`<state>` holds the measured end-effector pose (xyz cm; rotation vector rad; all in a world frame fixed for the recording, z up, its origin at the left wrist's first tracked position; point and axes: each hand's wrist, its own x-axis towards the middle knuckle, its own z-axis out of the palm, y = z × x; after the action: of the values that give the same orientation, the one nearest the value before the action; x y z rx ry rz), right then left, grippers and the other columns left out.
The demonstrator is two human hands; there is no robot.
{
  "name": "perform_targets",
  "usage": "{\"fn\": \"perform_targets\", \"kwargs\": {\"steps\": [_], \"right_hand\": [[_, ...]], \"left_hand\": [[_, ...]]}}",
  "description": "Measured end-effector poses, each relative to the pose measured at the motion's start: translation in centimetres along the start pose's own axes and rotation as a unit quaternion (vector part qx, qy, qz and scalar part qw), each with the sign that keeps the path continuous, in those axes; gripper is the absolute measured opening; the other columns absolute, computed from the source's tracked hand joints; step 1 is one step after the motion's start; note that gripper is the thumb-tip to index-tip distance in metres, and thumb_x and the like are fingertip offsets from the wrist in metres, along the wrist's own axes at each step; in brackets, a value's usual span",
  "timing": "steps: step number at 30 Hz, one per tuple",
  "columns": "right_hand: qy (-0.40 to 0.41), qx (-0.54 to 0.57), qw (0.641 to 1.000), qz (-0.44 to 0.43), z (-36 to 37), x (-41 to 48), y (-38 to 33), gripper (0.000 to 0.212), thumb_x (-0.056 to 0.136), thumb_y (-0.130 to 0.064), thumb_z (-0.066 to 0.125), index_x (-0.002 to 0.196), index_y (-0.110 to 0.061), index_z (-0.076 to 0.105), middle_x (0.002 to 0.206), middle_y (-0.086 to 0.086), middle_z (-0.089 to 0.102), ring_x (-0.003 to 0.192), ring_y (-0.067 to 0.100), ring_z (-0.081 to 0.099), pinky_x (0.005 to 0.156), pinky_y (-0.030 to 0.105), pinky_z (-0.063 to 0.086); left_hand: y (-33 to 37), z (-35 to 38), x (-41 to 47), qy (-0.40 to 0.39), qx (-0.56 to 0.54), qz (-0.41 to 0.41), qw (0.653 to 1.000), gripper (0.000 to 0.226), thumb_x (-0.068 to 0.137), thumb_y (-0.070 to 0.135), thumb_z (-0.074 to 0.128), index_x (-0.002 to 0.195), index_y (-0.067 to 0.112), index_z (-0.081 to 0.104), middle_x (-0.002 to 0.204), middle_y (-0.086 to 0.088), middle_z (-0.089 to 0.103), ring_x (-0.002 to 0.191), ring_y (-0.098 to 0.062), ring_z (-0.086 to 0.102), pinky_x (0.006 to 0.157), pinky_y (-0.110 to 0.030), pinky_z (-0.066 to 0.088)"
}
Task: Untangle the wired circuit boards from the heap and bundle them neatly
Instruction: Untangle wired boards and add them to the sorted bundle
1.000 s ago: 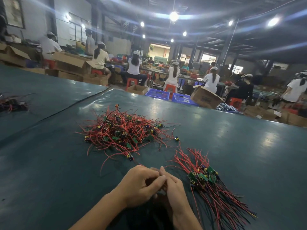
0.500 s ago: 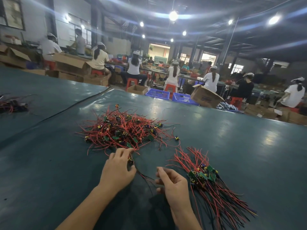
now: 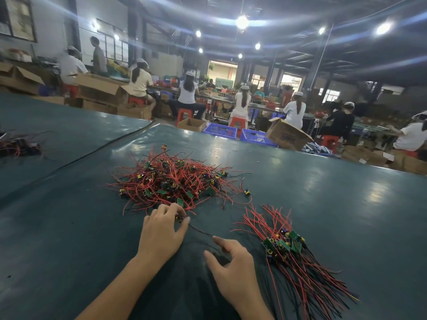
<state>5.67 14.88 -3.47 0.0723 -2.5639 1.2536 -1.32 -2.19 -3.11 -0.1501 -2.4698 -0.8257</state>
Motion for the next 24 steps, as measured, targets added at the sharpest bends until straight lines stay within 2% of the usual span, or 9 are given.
{"fn": "perform_targets", "kwargs": {"steps": [4, 6, 9, 11, 14, 16, 18, 21, 24], "right_hand": [[0.013, 0.09, 0.996, 0.008, -0.2, 0.0, -0.5, 0.016, 0.086, -0.03, 0.073, 0.1, -0.025, 0.074, 0.083, -0.016, 0.071, 0.085, -0.003, 0.064, 0.072, 0.008, 0.046], [-0.023, 0.145, 0.989, 0.02, -0.1, -0.1, -1.0, 0.008, 0.087, -0.027, 0.073, 0.093, -0.024, 0.076, 0.075, -0.015, 0.073, 0.069, 0.0, 0.066, 0.063, 0.01, 0.047], [-0.097, 0.214, 0.969, 0.074, 0.7, -0.6, -1.9, 0.019, 0.087, -0.027, 0.073, 0.106, -0.023, 0.072, 0.078, -0.006, 0.072, 0.055, 0.002, 0.059, 0.051, 0.019, 0.048], [-0.12, 0.245, 0.958, 0.086, 1.3, -0.7, -2.3, 0.04, 0.085, -0.03, 0.073, 0.123, -0.027, 0.06, 0.097, -0.008, 0.071, 0.065, 0.007, 0.064, 0.054, 0.029, 0.054], [-0.105, 0.231, 0.965, 0.072, 1.6, -0.5, -2.3, 0.048, 0.087, -0.032, 0.071, 0.128, -0.039, 0.047, 0.113, -0.019, 0.065, 0.089, 0.015, 0.07, 0.08, 0.046, 0.058], [-0.092, 0.207, 0.971, 0.076, 1.3, -0.4, -2.1, 0.049, 0.089, -0.031, 0.068, 0.133, -0.036, 0.048, 0.123, -0.016, 0.061, 0.1, 0.018, 0.069, 0.087, 0.05, 0.056], [-0.087, 0.213, 0.969, 0.088, 1.1, -0.2, -1.9, 0.046, 0.091, -0.027, 0.066, 0.134, -0.03, 0.05, 0.129, -0.011, 0.059, 0.099, 0.018, 0.07, 0.078, 0.048, 0.059], [-0.065, 0.253, 0.959, 0.109, 0.7, -0.1, -1.9, 0.032, 0.093, -0.019, 0.064, 0.122, -0.03, 0.053, 0.12, -0.007, 0.061, 0.08, 0.015, 0.072, 0.05, 0.032, 0.056], [-0.036, 0.259, 0.958, 0.12, 0.5, -0.1, -1.9, 0.029, 0.093, -0.016, 0.064, 0.12, -0.025, 0.057, 0.113, -0.005, 0.064, 0.076, 0.015, 0.071, 0.048, 0.029, 0.053]], "left_hand": [[0.2, -0.7, 0.4, 0.009, -0.079, -0.067, 0.995, 0.017, 0.085, 0.038, 0.067, 0.092, 0.029, 0.054, 0.082, 0.014, 0.057, 0.08, -0.01, 0.057, 0.083, -0.037, 0.044], [0.3, -1.1, 0.7, 0.003, -0.128, -0.097, 0.987, 0.014, 0.084, 0.037, 0.069, 0.084, 0.027, 0.06, 0.076, 0.013, 0.062, 0.075, -0.006, 0.059, 0.078, -0.036, 0.05], [0.4, -1.4, 1.0, 0.003, -0.199, -0.129, 0.971, 0.025, 0.086, 0.034, 0.07, 0.064, 0.022, 0.065, 0.055, 0.015, 0.062, 0.058, 0.001, 0.057, 0.06, -0.022, 0.044], [0.9, -1.4, 1.1, -0.009, -0.225, -0.131, 0.965, 0.032, 0.087, 0.03, 0.069, 0.057, 0.018, 0.066, 0.049, 0.015, 0.06, 0.05, 0.001, 0.054, 0.053, -0.017, 0.039], [1.8, -1.1, 0.8, -0.049, -0.235, -0.099, 0.966, 0.031, 0.087, 0.028, 0.069, 0.057, 0.019, 0.068, 0.054, 0.009, 0.064, 0.048, 0.0, 0.055, 0.053, -0.013, 0.041], [2.2, -0.8, 0.3, -0.06, -0.188, -0.054, 0.979, 0.022, 0.087, 0.03, 0.068, 0.066, 0.023, 0.069, 0.061, 0.01, 0.066, 0.059, -0.001, 0.058, 0.059, -0.016, 0.044], [2.0, -0.5, -0.2, -0.078, -0.073, 0.014, 0.994, 0.013, 0.085, 0.032, 0.065, 0.096, 0.028, 0.07, 0.093, 0.017, 0.066, 0.09, -0.004, 0.058, 0.081, -0.024, 0.046], [1.0, 0.3, -0.6, -0.185, 0.055, 0.055, 0.98, 0.053, 0.086, 0.035, 0.056, 0.138, 0.033, 0.048, 0.138, 0.017, 0.046, 0.126, -0.013, 0.038, 0.105, -0.034, 0.029], [0.7, 0.6, -0.5, -0.184, 0.089, 0.065, 0.977, 0.047, 0.09, 0.038, 0.049, 0.138, 0.038, 0.046, 0.131, 0.015, 0.052, 0.121, -0.012, 0.042, 0.103, -0.033, 0.027]]}}
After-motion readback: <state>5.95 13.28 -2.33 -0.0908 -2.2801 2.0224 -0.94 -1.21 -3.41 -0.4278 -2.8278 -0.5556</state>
